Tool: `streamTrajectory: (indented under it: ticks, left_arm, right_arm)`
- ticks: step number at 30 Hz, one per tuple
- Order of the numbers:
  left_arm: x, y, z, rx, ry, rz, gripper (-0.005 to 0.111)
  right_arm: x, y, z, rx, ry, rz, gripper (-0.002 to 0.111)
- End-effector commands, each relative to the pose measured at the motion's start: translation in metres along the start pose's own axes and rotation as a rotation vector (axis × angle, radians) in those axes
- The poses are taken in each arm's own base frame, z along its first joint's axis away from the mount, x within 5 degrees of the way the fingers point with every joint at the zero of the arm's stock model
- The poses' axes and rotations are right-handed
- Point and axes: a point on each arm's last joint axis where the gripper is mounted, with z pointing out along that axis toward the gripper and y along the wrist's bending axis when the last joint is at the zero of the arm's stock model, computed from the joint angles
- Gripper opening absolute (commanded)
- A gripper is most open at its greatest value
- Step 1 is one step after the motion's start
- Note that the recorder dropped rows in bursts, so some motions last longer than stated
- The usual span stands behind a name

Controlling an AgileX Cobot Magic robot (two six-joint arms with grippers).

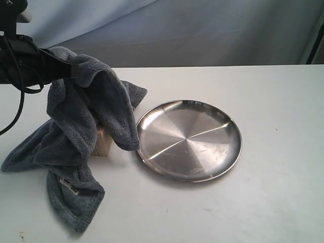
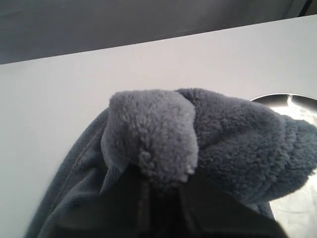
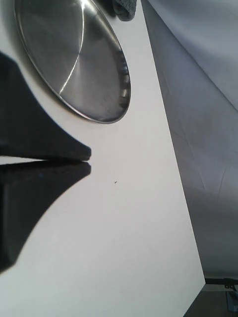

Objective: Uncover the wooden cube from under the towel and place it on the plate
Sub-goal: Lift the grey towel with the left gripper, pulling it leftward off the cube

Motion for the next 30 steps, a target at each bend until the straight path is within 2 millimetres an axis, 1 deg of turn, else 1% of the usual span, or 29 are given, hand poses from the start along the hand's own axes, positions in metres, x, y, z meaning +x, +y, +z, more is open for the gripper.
streamTrajectory:
  ticks: [1, 12, 28, 30]
  left_arm:
    - [-0.006, 0.002, -0.003, -0.012, -0.058, -0.017, 0.0]
    - [-0.009, 0.003, -0.003, -0.019, -0.089, -0.017, 0.0]
    - [-0.019, 0.005, -0.005, -0.039, -0.202, -0.064, 0.0]
    - [-0.019, 0.014, -0.006, -0.063, -0.195, -0.085, 0.0]
  right_arm:
    - [0.001, -0.001, 0.0, 0.008, -0.004, -0.014, 0.0]
    - [0.001, -0.001, 0.0, 0.008, -0.004, -0.014, 0.0]
    - [0.001, -0.001, 0.0, 0.008, -0.004, -0.014, 0.0]
    - [0.001, -0.001, 0.0, 0.008, -0.004, -0.014, 0.0]
